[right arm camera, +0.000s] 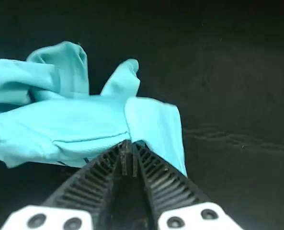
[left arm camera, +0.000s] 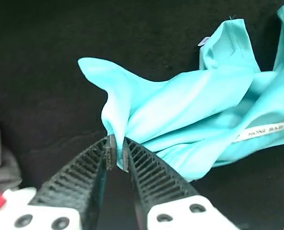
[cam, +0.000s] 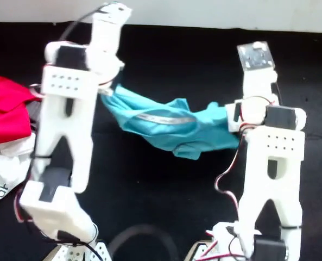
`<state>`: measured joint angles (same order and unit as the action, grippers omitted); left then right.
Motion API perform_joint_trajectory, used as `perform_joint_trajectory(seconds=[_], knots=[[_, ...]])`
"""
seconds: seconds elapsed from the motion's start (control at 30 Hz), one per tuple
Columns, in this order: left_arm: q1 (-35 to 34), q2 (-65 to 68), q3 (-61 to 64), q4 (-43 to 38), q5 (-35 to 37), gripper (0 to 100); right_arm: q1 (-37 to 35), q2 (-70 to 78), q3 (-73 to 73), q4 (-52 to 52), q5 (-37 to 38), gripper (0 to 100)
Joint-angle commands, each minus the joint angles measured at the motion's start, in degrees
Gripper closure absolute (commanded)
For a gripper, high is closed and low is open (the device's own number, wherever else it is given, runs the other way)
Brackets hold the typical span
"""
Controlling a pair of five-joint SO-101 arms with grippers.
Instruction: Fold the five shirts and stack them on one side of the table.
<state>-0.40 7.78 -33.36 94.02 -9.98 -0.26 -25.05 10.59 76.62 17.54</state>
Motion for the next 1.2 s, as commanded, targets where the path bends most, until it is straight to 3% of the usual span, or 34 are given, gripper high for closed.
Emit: perform_joint_trajectory(seconds=[0.0,0.17,0.4,0.6,0.83,1.03,1.17], knots=[[-3.7,-9.4,-1.5,3.1,-0.6,99,-4.5,-3.7,-8.2,4.6,-0.5,99.3],[-9.3,-20.7,-1.5,2.7,-2.9,99,-7.5,-4.9,-17.9,8.0,-0.5,99.3],[-10.2,-33.1,-0.4,3.5,-5.4,99,-7.7,-4.0,-23.9,14.5,-0.5,99.3],[-12.8,-35.1,15.2,4.7,-5.5,99,-7.8,-3.5,-9.4,17.2,-0.5,98.5],[-19.9,-35.0,39.3,-5.1,-10.5,98,-15.4,-3.4,16.5,9.7,-0.5,79.2],[-21.8,-35.6,42.0,-10.4,-11.3,79,-27.4,-3.2,33.8,-6.5,-1.1,78.3],[-21.6,-35.6,41.9,-16.3,-11.2,80,-29.7,-3.2,38.2,-12.2,-5.6,78.3]])
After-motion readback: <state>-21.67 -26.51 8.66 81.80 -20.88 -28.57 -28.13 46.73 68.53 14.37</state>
